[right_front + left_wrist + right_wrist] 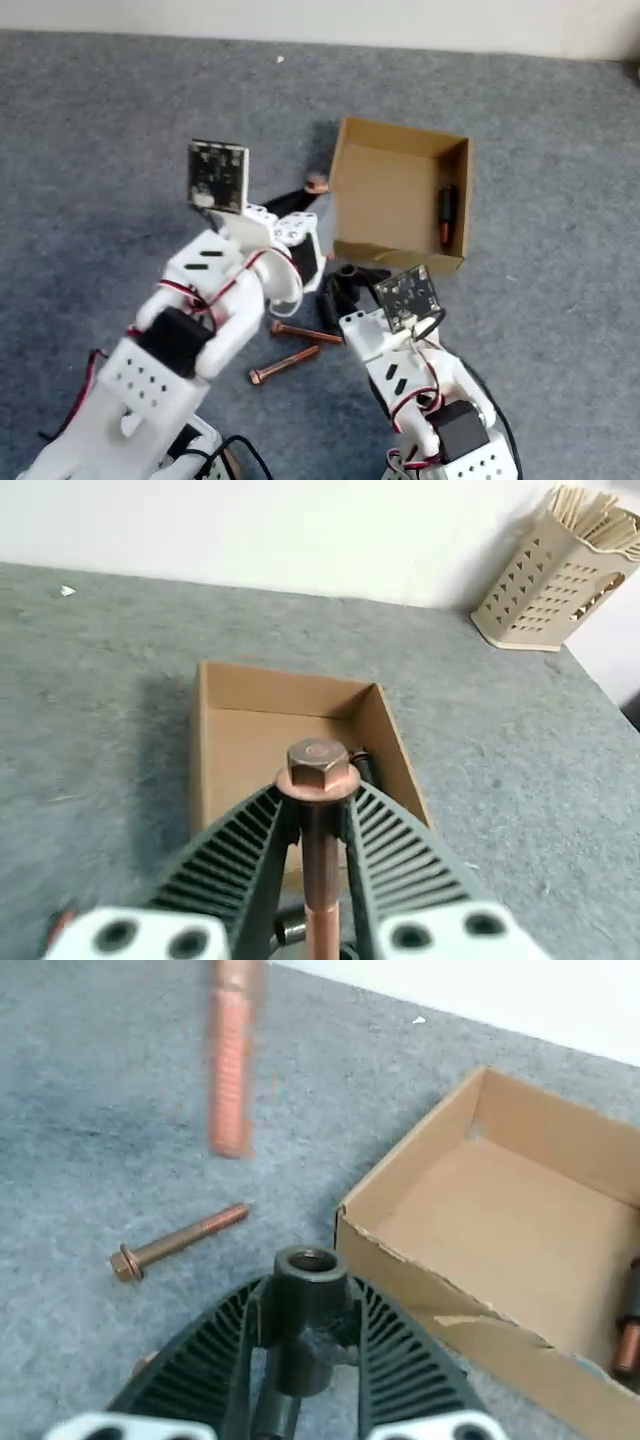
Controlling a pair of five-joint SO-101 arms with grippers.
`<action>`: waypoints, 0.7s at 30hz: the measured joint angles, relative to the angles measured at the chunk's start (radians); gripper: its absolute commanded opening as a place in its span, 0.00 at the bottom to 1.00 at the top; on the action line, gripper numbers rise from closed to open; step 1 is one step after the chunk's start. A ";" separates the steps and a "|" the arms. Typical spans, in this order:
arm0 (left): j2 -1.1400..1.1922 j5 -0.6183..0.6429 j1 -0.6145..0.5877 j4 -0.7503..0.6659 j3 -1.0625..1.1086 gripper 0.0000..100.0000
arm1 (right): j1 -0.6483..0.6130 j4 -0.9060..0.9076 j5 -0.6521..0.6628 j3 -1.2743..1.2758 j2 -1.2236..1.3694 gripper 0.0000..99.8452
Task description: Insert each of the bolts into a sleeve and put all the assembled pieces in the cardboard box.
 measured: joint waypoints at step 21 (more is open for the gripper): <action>0.000 0.000 0.002 -0.081 0.040 0.01 | -0.005 -0.121 0.000 0.003 0.000 0.01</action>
